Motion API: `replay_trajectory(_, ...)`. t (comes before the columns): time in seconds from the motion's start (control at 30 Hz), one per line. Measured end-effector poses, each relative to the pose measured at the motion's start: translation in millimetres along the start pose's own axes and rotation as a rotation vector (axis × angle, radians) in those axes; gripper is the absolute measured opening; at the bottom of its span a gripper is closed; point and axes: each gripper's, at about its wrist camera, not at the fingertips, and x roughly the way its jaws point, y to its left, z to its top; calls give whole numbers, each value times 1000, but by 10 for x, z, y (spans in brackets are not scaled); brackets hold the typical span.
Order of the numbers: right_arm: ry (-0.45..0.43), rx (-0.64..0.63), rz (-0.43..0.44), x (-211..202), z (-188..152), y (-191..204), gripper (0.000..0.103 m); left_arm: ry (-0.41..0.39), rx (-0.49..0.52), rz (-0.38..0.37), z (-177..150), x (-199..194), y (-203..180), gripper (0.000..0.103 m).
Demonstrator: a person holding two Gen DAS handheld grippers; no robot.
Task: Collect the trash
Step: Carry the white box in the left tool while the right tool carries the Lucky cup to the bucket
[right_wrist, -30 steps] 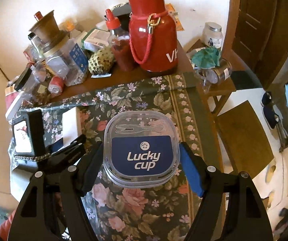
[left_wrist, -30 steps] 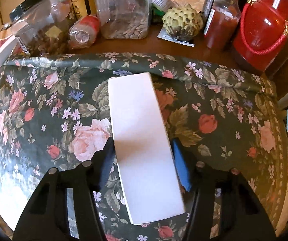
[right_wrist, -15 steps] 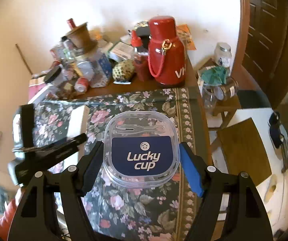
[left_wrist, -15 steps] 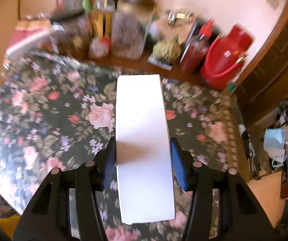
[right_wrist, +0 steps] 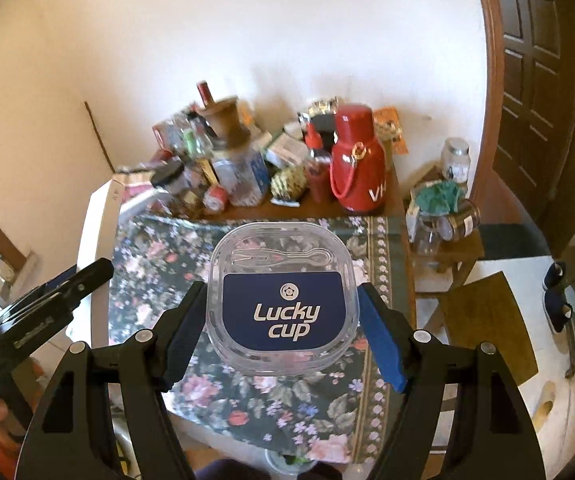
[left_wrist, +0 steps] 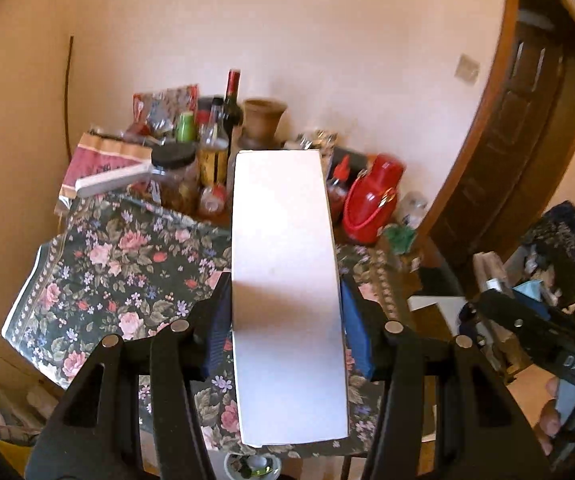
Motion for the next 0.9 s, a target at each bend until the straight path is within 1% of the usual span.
replay_trajectory(0.17,-79,4,-36,-396,-148,345,72,-62,35,-67,-42,-452,160,51)
replay_trajectory(0.3,-123,19,-84,-640,-335,647,72,-71,80,-112,-173,-793,364,51)
replay_trajectory(0.37,-134,36,-89,-746,-471,811,72,-75,103,-118,-279,-962,491,51)
replay_trajectory(0.47,-136,44,-99,-831,-665,1024,72,-75,121,-122,-473,-1232,715,50)
replay_trajectory(0.67,-124,70,-112,-964,-1101,1429,72,-53,144,-150,-788,-1600,1107,50)
replay_trajectory(0.77,-110,84,-128,-990,-1288,1570,72,-32,149,-164,-916,-1699,1243,50)
replay_trajectory(0.9,-74,95,-137,-1001,-1467,1677,72,-6,154,-180,-1075,-1781,1325,50)
